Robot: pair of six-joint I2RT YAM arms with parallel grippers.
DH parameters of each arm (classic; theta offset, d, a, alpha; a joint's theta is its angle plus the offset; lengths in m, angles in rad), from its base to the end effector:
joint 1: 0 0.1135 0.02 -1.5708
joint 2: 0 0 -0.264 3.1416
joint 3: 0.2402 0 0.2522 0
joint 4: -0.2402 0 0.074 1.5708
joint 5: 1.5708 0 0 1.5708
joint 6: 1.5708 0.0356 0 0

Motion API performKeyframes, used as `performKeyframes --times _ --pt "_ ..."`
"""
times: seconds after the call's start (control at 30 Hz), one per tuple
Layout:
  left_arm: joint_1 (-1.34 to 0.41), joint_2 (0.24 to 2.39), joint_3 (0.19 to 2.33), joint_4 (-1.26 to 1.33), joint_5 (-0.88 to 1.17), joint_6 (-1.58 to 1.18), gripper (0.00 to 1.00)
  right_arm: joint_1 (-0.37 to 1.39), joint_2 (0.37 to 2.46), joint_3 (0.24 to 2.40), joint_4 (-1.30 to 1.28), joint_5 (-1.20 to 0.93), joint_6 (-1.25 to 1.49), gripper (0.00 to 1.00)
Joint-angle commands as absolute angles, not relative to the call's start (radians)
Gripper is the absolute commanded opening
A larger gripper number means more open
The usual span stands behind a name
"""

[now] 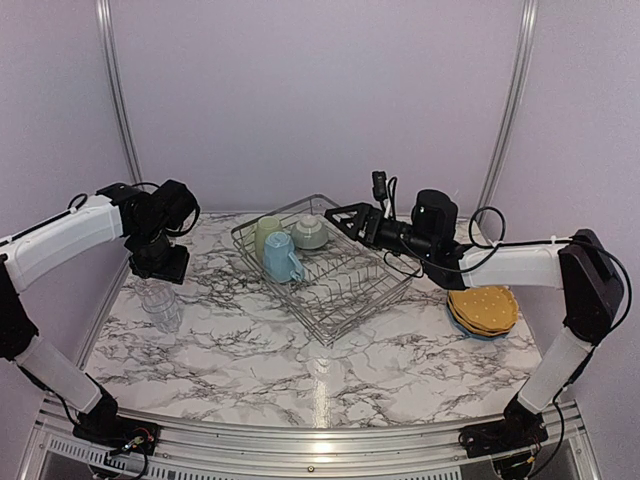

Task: Unload the mixed dishes from the dish rack
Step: Place the cup at the corner of the board, then grab the cup from the dish rack.

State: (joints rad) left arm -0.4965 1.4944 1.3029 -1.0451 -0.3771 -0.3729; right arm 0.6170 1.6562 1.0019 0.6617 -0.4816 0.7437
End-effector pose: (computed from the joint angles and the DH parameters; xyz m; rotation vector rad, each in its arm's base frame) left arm 0.2585 -0.1251 0.2878 0.0792 2.6706 0.2725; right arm 0.2995 0.2327 0.2758 -0.3134 1.7302 1.4076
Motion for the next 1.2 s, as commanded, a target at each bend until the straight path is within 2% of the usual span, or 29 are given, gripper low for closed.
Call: performKeyframes --times 0.0,0.2,0.27,0.57,0.67,0.8,0.97,1.17 --pt "-0.495 1.437 1.385 -1.059 -0.360 -0.365 0.68 0.627 1.675 1.071 0.526 -0.436 0.653 0.98" --pt "-0.508 1.373 1.469 -0.943 -0.227 -0.329 0.91 0.671 1.757 1.206 0.297 -0.341 0.510 0.98" --pt "-0.511 1.355 1.490 -0.879 -0.175 -0.315 0.94 0.695 1.796 1.271 0.207 -0.298 0.459 0.98" --pt "-0.544 1.260 1.537 -0.529 -0.019 -0.234 0.96 0.789 1.978 1.606 -0.211 -0.067 0.194 0.95" --pt "-0.545 1.196 1.441 -0.375 -0.005 -0.210 0.98 0.789 2.041 1.725 -0.345 -0.026 0.127 0.90" --pt "-0.545 1.122 1.326 -0.295 -0.016 -0.186 0.98 0.790 2.105 1.856 -0.484 0.028 0.056 0.82" --pt "-0.545 0.981 1.111 -0.139 -0.063 -0.163 0.99 0.790 2.177 1.958 -0.570 0.023 0.002 0.70" --pt "-0.545 0.914 1.040 -0.113 -0.119 -0.133 0.99 0.790 2.260 2.046 -0.608 0.013 -0.018 0.59"
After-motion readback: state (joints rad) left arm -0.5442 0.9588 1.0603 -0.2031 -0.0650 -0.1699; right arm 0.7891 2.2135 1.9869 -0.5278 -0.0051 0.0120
